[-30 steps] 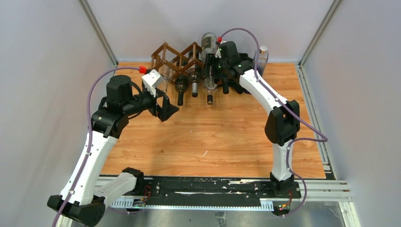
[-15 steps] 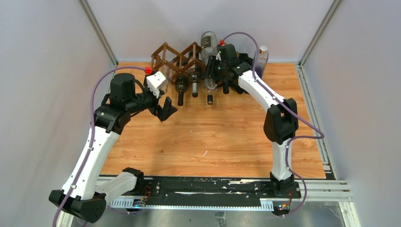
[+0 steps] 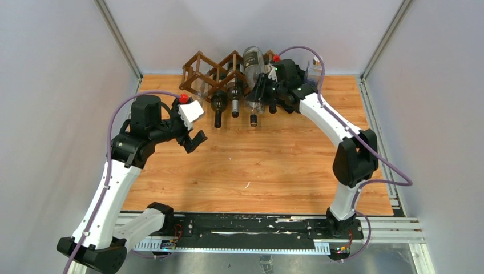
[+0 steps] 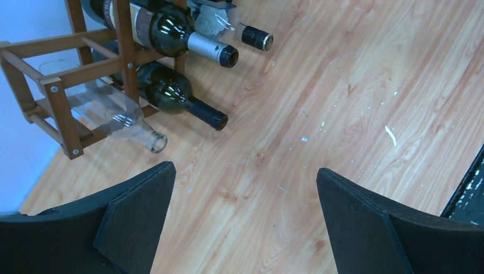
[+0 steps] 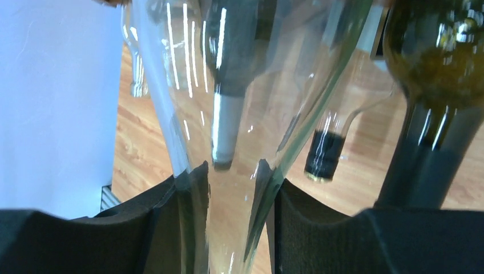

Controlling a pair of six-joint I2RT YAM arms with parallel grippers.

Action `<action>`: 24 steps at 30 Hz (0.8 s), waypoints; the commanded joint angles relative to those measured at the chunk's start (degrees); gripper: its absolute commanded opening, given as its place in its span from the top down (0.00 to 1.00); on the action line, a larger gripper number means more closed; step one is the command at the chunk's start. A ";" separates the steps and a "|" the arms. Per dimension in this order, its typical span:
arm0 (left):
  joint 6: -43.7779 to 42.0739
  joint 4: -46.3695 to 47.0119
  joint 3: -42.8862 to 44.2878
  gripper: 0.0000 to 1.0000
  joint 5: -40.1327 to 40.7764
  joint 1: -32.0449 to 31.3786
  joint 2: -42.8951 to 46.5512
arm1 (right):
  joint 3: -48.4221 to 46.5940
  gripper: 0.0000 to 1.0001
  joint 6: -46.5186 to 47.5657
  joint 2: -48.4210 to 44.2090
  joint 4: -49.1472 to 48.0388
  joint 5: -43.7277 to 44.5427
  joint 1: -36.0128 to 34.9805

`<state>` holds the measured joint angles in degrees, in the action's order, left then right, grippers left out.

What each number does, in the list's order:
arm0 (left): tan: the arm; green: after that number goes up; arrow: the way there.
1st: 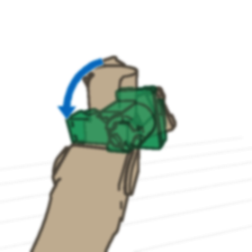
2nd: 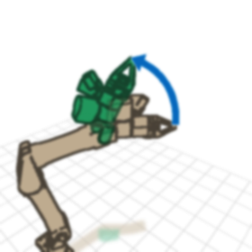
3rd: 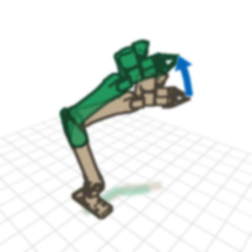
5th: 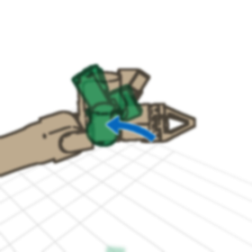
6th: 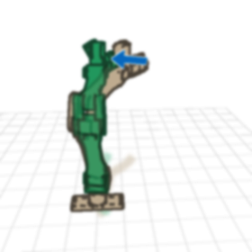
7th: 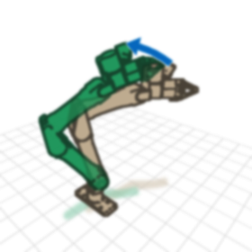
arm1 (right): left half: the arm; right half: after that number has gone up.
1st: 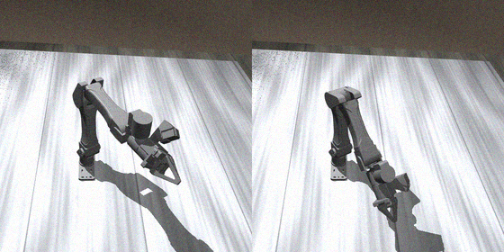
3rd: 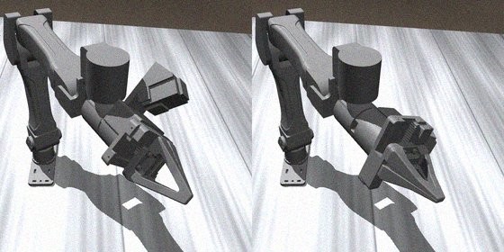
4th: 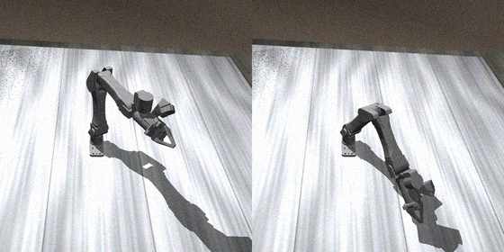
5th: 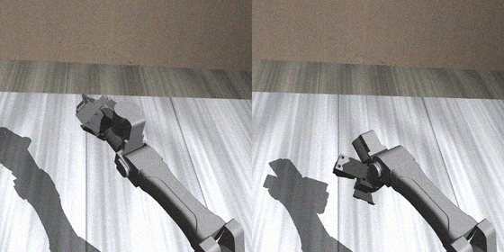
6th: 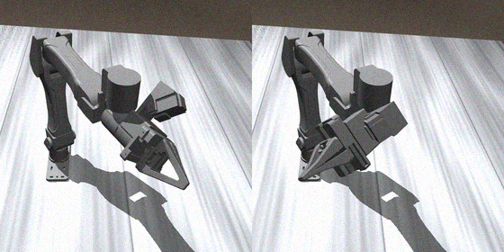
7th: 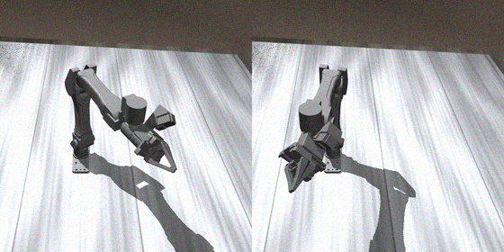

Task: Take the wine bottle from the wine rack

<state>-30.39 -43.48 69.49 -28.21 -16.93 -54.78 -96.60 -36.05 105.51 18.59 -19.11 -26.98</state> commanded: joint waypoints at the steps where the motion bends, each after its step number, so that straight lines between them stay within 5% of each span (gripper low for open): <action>1: -5.38 -1.60 -1.49 0.00 0.13 0.40 1.22 | 2.73 1.00 0.18 -10.33 -9.31 -4.15 0.66; 15: -27.31 -0.55 -7.59 0.00 -1.91 0.40 4.26 | 19.21 1.00 4.04 -27.26 -8.69 -13.82 -0.31; 20: -34.00 19.50 -19.06 0.00 0.63 0.40 10.45 | 20.99 1.00 7.46 -30.47 -4.10 -14.87 -2.57; 24: -33.85 19.20 -15.44 0.00 2.20 0.32 6.79 | 23.46 1.00 9.87 -34.23 -2.46 -17.97 -4.17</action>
<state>-60.80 -31.57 51.09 -27.66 -16.91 -45.36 -73.06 -32.56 77.87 22.50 -31.09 -29.02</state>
